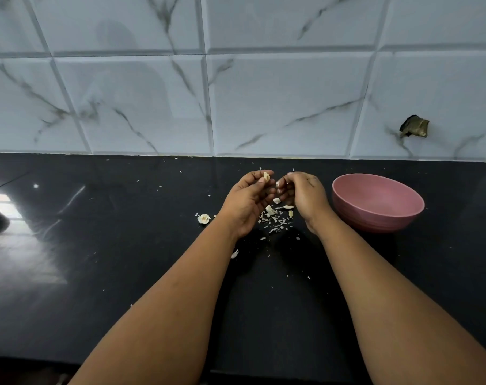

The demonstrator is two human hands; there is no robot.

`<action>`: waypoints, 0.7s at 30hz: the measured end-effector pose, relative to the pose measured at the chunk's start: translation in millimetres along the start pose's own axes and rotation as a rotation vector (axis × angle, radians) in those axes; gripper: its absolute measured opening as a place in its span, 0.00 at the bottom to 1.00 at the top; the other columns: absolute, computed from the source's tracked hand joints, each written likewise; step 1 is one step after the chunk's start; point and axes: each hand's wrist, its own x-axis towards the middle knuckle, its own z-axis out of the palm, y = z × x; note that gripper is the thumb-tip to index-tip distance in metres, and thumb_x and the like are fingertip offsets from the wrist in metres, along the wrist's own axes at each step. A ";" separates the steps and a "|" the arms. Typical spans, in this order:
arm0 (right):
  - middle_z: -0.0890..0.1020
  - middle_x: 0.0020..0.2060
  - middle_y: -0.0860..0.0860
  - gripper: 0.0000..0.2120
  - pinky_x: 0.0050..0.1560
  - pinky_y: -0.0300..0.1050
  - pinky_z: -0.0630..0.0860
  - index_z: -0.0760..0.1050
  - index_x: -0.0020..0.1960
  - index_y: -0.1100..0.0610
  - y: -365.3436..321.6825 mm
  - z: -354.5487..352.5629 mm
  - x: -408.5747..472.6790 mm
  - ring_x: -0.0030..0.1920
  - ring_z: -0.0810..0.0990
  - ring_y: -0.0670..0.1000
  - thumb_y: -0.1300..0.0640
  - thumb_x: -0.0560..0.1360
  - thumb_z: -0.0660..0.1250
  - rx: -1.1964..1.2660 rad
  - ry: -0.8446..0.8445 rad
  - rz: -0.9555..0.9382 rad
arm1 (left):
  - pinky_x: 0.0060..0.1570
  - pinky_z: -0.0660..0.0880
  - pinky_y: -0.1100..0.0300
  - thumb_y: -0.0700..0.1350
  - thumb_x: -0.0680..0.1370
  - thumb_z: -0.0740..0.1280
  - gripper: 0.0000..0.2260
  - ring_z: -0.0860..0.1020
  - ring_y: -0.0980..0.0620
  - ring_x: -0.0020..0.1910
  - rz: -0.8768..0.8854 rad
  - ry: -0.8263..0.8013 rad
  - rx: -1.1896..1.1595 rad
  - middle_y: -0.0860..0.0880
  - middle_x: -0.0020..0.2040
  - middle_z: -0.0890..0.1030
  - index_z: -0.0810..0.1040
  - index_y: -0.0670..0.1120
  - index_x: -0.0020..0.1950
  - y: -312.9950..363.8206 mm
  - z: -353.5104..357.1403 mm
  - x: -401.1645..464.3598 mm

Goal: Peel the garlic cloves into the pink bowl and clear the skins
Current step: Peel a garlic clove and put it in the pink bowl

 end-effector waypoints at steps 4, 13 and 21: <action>0.79 0.27 0.46 0.13 0.33 0.38 0.73 0.78 0.31 0.54 4.3 -7.6 -0.8 0.28 0.75 0.43 0.56 0.73 0.72 -0.173 0.076 -0.155 | 0.40 0.77 0.66 0.36 0.83 0.60 0.09 0.76 0.55 0.37 0.033 0.016 0.074 0.48 0.40 0.79 0.79 0.43 0.53 -0.2 1.5 -1.9; 0.86 0.38 0.44 0.01 0.46 0.39 0.79 0.86 0.42 0.50 6.0 -7.5 -1.5 0.43 0.84 0.44 0.53 0.70 0.76 -0.149 0.037 -0.215 | 0.38 0.74 0.66 0.36 0.81 0.63 0.05 0.73 0.56 0.37 0.085 0.068 0.249 0.47 0.44 0.78 0.78 0.42 0.52 -1.4 2.1 -3.5; 0.84 0.31 0.43 0.04 0.35 0.31 0.73 0.84 0.37 0.50 7.9 -6.5 0.9 0.34 0.82 0.41 0.55 0.70 0.73 -0.217 0.076 -0.194 | 0.33 0.74 0.68 0.36 0.80 0.66 0.02 0.78 0.62 0.30 0.116 0.080 0.294 0.48 0.38 0.81 0.77 0.40 0.48 -2.6 2.5 -2.7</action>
